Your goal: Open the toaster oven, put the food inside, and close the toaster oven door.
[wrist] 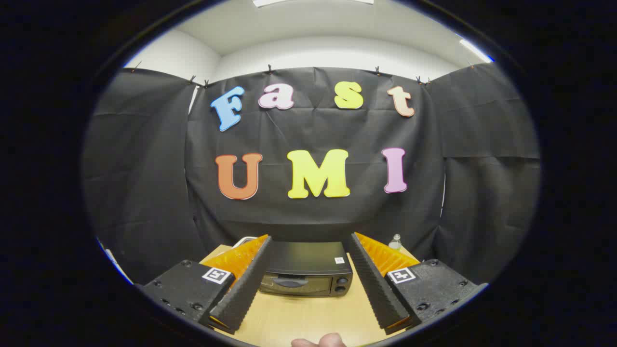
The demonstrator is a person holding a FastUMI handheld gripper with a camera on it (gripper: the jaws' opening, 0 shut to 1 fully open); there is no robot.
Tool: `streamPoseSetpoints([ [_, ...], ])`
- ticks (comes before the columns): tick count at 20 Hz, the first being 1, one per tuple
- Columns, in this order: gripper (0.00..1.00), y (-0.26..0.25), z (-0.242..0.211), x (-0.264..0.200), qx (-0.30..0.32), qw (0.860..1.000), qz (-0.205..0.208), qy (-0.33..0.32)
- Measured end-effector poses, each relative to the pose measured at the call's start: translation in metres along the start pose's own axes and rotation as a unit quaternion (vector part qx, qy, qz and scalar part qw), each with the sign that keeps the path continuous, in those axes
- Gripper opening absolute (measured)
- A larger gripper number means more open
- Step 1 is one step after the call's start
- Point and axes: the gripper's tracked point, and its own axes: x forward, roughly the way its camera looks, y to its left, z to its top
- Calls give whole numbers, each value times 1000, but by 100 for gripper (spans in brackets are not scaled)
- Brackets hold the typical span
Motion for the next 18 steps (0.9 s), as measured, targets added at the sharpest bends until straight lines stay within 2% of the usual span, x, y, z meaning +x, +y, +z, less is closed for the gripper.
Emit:
streamPoseSetpoints([
  [18, 100, 4, -6, 0, 19, 1000, -13, 9],
])
